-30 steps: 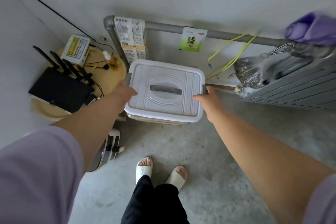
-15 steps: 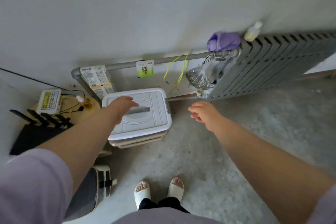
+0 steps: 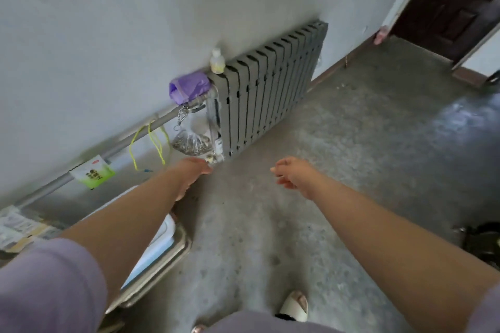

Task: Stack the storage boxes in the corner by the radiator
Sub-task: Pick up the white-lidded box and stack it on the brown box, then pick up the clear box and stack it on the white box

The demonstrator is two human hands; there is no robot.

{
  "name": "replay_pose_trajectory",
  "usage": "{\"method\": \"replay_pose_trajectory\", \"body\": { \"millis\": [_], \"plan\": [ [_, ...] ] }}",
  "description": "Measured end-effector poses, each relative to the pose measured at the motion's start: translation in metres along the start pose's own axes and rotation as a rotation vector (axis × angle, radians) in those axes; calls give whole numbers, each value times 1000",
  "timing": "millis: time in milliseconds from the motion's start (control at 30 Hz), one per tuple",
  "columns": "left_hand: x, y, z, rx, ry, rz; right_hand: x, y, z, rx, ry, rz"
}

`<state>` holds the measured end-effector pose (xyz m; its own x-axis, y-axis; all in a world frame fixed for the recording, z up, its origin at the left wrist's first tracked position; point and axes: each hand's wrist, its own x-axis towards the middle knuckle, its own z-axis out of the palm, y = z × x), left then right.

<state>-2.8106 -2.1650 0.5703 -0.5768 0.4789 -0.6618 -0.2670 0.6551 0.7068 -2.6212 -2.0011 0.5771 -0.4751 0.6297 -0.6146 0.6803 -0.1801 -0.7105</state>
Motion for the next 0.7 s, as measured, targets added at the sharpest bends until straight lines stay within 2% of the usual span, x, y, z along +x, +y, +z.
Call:
{"method": "replay_pose_trajectory", "body": {
  "millis": [133,367,533,700],
  "plan": [
    [-1,57,88,96,-135,78,3,36,-94,115,99,56],
    [-8,146,275,306,-182,156,4,92,-271,183,245,90],
    [-12,196,403,340,-273,179,2,121,-384,235,368,117],
    [2,238,494,386,-407,167,10,154,-468,304,429,167]
  ]
}}
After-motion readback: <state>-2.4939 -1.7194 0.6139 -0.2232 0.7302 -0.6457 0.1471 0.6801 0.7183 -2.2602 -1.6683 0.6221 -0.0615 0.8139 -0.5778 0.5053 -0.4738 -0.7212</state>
